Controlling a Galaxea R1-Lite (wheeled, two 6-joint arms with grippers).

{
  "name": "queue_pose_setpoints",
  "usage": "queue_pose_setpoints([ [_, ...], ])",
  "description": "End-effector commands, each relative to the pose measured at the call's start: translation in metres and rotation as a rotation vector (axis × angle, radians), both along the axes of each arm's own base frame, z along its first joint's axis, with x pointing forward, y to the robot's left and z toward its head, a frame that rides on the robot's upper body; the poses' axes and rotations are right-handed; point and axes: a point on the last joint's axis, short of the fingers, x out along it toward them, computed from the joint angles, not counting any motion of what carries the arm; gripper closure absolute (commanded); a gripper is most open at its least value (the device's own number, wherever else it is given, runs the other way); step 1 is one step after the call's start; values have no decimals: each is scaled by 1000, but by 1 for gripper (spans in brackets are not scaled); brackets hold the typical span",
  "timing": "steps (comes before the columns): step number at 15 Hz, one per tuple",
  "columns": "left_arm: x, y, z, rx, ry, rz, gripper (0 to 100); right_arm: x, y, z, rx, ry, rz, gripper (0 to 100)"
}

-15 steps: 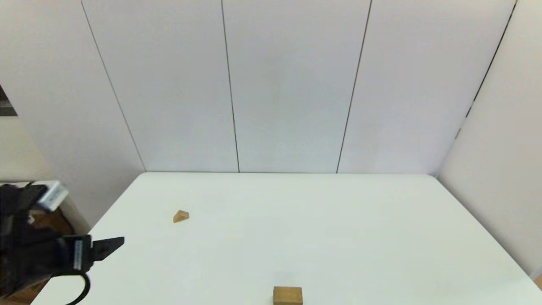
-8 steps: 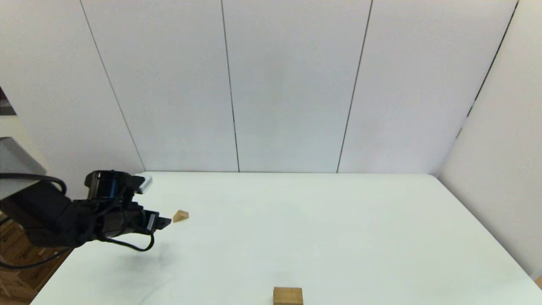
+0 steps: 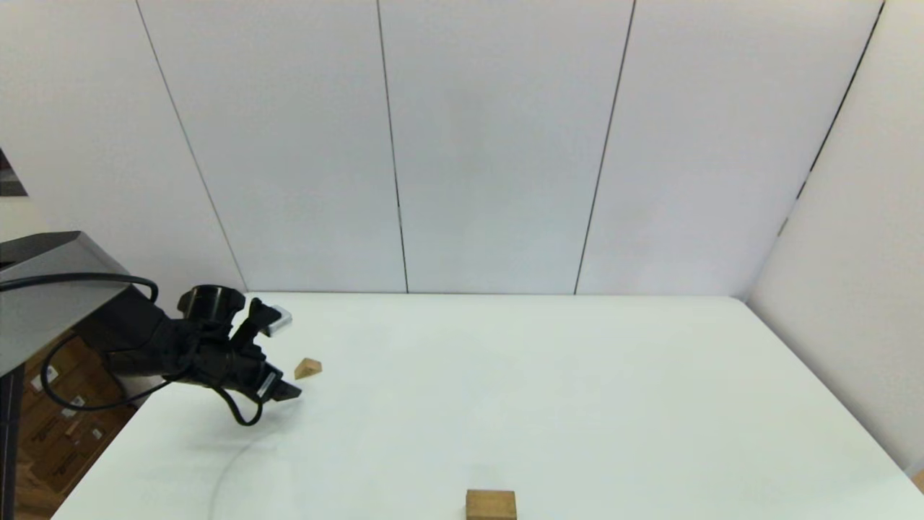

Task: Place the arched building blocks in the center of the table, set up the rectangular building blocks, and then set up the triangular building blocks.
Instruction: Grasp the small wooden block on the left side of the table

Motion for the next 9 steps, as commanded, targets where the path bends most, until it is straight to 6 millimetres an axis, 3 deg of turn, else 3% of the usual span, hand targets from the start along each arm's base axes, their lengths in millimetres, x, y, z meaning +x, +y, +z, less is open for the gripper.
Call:
queue_pose_setpoints([
  [1,1,3,2,29,-14,-77,0,0,0,0,-1,2,0,0],
  [7,25,-2,35,6,-10,-170,0,0,0,0,-1,2,0,0],
  [9,29,-7,35,10,7,-208,0,0,0,0,-1,2,0,0],
])
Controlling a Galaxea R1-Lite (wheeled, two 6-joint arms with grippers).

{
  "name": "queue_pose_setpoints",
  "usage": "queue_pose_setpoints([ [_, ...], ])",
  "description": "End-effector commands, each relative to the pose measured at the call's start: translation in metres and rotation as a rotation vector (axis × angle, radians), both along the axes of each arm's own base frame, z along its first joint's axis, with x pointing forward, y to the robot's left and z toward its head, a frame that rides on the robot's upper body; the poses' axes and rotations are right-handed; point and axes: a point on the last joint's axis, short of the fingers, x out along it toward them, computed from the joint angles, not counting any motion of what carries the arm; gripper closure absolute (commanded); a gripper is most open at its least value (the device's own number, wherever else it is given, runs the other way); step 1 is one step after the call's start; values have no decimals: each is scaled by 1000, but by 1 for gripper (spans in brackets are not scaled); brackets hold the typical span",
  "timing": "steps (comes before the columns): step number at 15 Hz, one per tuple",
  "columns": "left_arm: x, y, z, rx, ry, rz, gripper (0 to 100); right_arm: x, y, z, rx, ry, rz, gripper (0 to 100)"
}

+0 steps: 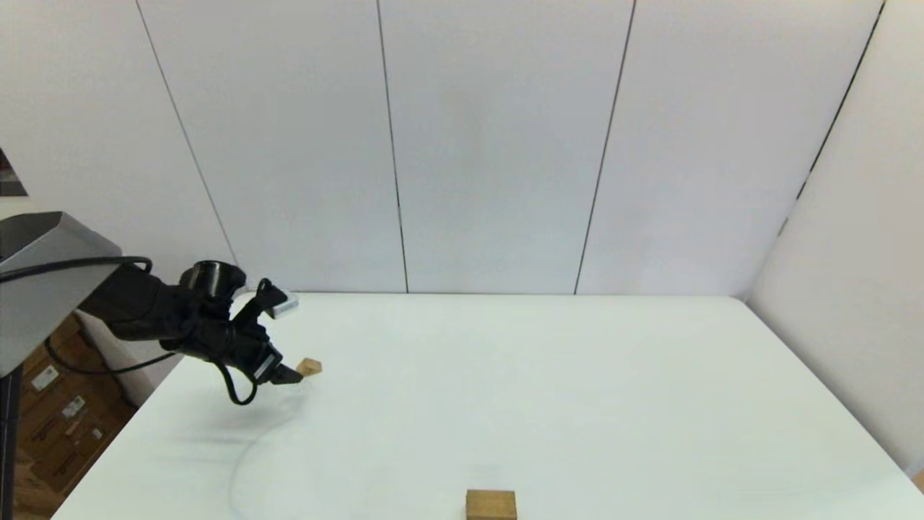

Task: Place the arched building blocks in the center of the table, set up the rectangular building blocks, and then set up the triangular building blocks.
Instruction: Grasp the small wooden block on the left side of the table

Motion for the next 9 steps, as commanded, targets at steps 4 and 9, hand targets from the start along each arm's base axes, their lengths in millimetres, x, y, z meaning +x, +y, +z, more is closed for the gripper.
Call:
queue_pose_setpoints([
  [4,11,-20,-8,20,22,-160,0,0,0,0,0,2,0,0],
  [9,19,-20,-6,21,61,-207,0,0,0,0,0,2,0,0],
])
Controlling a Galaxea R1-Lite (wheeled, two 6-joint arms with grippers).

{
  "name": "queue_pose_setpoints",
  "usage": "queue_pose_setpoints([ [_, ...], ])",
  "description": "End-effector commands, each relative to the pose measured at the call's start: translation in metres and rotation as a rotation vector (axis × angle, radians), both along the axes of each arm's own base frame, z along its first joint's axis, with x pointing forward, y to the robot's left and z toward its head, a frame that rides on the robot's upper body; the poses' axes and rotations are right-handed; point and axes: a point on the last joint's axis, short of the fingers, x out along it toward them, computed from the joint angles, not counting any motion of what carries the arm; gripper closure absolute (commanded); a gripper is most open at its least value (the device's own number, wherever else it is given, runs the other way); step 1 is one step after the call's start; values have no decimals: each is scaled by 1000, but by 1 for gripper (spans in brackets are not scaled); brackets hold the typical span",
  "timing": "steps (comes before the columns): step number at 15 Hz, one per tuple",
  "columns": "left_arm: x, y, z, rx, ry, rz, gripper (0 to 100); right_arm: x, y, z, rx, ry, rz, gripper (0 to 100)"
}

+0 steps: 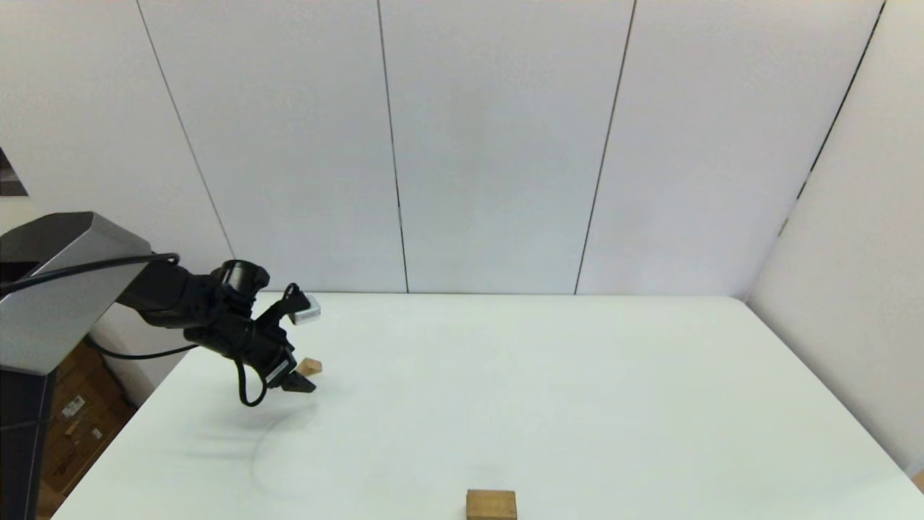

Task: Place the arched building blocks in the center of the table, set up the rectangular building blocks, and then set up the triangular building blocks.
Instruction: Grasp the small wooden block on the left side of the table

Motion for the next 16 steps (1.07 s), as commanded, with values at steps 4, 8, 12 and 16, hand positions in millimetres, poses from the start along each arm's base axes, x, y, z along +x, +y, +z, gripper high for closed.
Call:
queue_pose_setpoints([
  [4,14,3,-2,-32,34,-36,0,0,0,0,0,1,0,0],
  [8,21,11,-10,-57,33,-29,0,0,0,0,0,1,0,0],
  [12,25,23,-19,-71,38,-8,0,0,0,0,0,1,0,0],
  [16,25,26,-23,-95,51,-7,0,0,0,0,0,1,0,0],
])
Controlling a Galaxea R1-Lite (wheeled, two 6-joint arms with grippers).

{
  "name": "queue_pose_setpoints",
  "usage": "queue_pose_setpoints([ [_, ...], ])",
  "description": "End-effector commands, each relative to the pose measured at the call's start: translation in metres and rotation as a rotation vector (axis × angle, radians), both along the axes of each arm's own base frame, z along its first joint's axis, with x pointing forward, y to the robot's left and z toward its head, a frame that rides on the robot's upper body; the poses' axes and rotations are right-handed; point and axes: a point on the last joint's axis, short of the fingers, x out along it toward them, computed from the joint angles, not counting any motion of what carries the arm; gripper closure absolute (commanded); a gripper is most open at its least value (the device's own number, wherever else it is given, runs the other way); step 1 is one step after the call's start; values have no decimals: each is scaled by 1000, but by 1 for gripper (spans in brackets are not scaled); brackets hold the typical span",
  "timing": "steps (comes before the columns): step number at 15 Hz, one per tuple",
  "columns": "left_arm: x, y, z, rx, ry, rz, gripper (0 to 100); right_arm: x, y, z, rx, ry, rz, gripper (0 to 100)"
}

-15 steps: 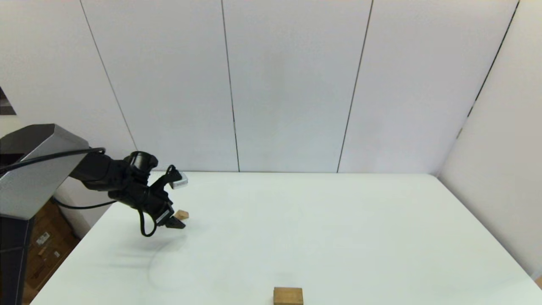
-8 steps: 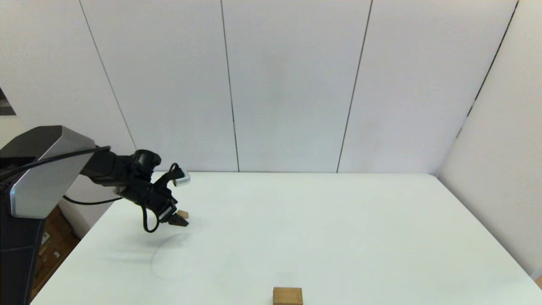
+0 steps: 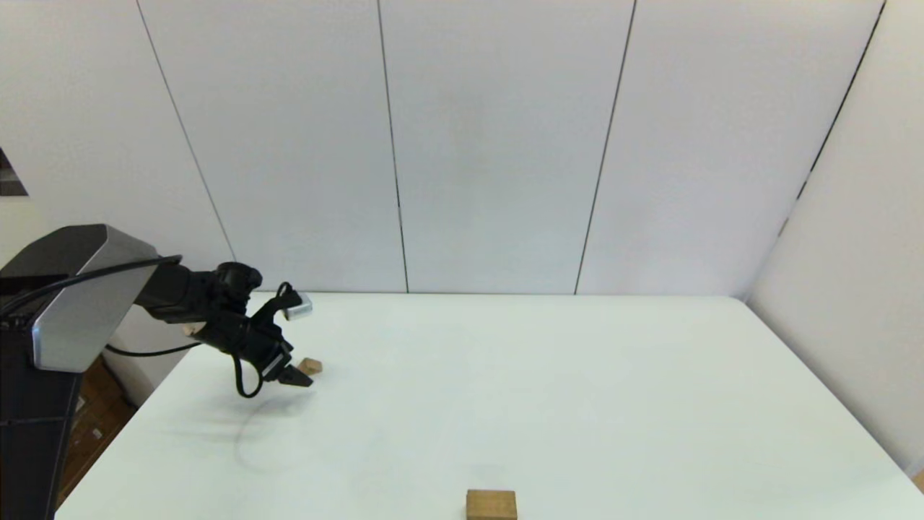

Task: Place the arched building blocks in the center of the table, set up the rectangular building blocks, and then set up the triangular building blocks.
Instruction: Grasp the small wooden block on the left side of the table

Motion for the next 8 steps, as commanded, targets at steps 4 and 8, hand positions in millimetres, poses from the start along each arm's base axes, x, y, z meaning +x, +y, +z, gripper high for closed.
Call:
queue_pose_setpoints([
  [4,2,4,-5,-32,2,-6,0,0,0,0,0,1,0,0],
  [8,3,4,-5,-33,-2,-7,0,0,0,0,0,1,0,0],
])
